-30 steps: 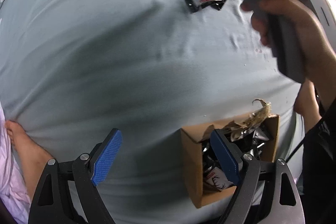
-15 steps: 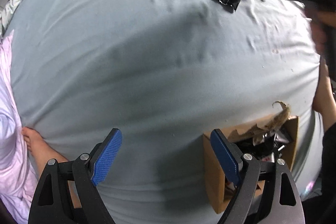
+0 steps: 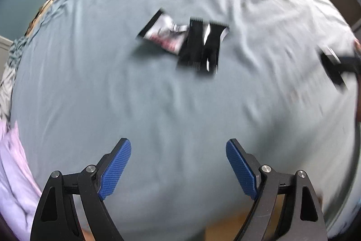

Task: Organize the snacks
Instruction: 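Drop a black packet into the box with the left gripper while the right holds, then lower the white packet into the box and open the right gripper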

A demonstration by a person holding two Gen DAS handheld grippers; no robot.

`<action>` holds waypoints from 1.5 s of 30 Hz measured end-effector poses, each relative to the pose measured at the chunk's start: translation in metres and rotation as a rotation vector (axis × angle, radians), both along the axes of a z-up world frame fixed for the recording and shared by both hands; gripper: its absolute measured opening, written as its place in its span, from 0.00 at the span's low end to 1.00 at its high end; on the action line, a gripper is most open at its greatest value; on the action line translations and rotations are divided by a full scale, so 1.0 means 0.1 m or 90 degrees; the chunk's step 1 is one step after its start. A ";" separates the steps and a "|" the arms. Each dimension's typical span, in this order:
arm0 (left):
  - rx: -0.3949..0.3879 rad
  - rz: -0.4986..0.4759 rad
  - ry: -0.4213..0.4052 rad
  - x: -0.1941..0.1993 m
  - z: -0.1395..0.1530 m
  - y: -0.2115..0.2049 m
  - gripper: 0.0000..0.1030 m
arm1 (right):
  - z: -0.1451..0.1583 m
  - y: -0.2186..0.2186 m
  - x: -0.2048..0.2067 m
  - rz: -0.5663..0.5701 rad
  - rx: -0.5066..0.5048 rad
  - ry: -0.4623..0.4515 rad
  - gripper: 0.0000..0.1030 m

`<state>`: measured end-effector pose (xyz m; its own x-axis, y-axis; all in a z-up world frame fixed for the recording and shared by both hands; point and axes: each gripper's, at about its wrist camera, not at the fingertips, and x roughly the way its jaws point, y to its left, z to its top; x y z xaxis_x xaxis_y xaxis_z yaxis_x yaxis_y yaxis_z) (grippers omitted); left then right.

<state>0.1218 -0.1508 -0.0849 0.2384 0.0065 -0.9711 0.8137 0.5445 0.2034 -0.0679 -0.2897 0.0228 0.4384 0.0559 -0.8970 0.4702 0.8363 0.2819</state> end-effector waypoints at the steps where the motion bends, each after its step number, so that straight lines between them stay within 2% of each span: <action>1: 0.005 0.007 -0.006 0.07 -0.06 -0.14 0.85 | -0.03 -0.06 -0.02 -0.008 0.023 -0.003 0.41; 5: 0.010 0.077 -0.011 0.44 -0.29 -0.67 0.85 | -0.06 -0.14 -0.04 -0.020 0.056 -0.012 0.41; 10: -0.020 0.179 0.053 0.79 -0.58 -0.90 0.83 | -0.20 -0.17 0.03 -0.024 0.094 -0.003 0.41; 13: -0.051 0.213 0.092 0.85 -0.55 -0.87 0.59 | -0.20 -0.23 -0.02 -0.029 0.113 -0.014 0.41; 14: -0.048 0.208 0.091 0.82 -0.51 -0.87 0.38 | -0.19 -0.25 -0.04 -0.031 0.117 -0.018 0.41; 15: -0.040 0.205 0.091 0.78 -0.47 -0.86 0.38 | -0.19 -0.26 -0.06 -0.033 0.120 -0.022 0.41; 18: -0.044 0.202 0.139 0.61 -0.34 -0.71 0.37 | -0.15 -0.27 -0.13 -0.050 0.126 -0.018 0.41; 21: -0.045 0.202 0.151 0.43 -0.15 -0.49 0.37 | -0.08 -0.19 -0.17 -0.057 0.114 -0.018 0.41; 24: -0.049 0.166 0.139 0.16 0.27 -0.21 0.36 | 0.09 0.00 -0.20 -0.049 0.081 -0.012 0.41; 27: -0.075 0.127 0.140 -0.14 0.75 0.11 0.36 | 0.28 0.32 -0.23 -0.009 0.050 -0.009 0.41; 30: -0.077 0.082 0.154 -0.48 1.11 0.42 0.36 | 0.50 0.65 -0.28 0.045 0.000 -0.002 0.41; 33: -0.063 0.038 0.167 -0.81 1.29 0.81 0.36 | 0.73 0.83 -0.39 0.059 0.005 -0.023 0.41; 37: -0.056 0.003 0.197 -1.26 1.28 1.12 0.39 | 1.00 0.99 -0.54 0.037 0.020 -0.044 0.41; 40: -0.063 -0.016 0.213 -1.49 1.19 1.24 0.54 | 1.14 1.17 -0.62 0.044 0.005 -0.038 0.41; 41: -0.071 -0.020 0.219 -1.54 1.14 1.27 0.67 | 1.18 1.25 -0.65 0.049 0.003 -0.036 0.42; 42: -0.075 -0.026 0.229 -1.58 1.07 1.30 0.73 | 1.20 1.30 -0.63 0.054 0.002 -0.035 0.42; 44: -0.055 -0.031 0.234 -1.61 1.03 1.31 0.73 | 1.23 1.43 -0.66 0.064 0.000 -0.026 0.42; 45: -0.062 -0.027 0.228 -1.57 1.05 1.31 0.74 | 1.27 1.46 -0.69 0.067 0.001 -0.019 0.42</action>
<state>-0.0356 -0.0194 0.0200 -0.1184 -0.0919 -0.9887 0.8464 0.5114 -0.1489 -0.1371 -0.1433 0.1498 0.4567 0.1039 -0.8835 0.3710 0.8804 0.2952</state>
